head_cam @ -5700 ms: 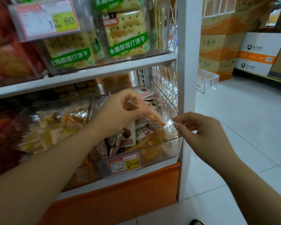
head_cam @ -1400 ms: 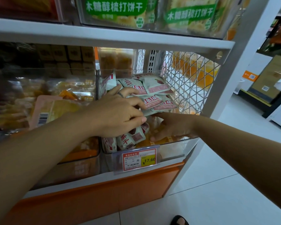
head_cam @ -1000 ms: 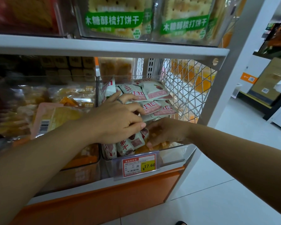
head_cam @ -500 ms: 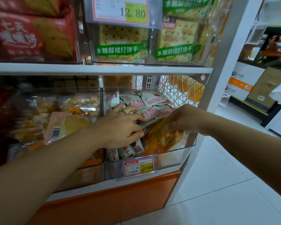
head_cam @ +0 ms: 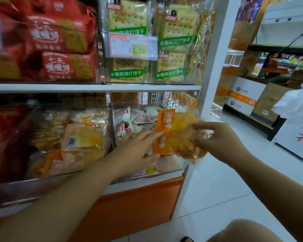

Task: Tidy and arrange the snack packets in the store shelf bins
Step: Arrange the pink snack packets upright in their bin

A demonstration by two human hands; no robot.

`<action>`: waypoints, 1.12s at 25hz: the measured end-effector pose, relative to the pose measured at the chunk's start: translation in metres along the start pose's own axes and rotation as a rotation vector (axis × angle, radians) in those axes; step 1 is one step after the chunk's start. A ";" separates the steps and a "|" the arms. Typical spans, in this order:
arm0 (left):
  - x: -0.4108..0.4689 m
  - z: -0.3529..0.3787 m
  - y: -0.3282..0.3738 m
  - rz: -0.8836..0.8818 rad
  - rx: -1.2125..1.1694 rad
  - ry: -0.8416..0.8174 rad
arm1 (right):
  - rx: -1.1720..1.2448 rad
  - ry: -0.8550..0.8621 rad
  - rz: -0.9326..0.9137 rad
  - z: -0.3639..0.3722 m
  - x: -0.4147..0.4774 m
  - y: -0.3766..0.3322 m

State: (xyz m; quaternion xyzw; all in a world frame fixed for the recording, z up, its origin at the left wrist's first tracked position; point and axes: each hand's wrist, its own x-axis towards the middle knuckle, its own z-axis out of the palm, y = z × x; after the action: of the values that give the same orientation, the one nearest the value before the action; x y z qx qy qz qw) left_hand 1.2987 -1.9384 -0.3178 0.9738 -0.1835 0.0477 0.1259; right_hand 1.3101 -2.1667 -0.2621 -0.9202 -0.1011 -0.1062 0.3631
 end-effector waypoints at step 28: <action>-0.140 -0.012 -0.119 -0.465 0.284 0.395 | 0.040 -0.333 -0.515 0.127 0.031 -0.085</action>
State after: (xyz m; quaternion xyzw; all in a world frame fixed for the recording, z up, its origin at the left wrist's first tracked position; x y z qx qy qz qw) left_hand 1.2122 -1.7792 -0.3525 0.9694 0.0798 0.2304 0.0297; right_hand 1.3332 -2.0153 -0.2893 -0.8617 -0.3910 -0.0404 0.3209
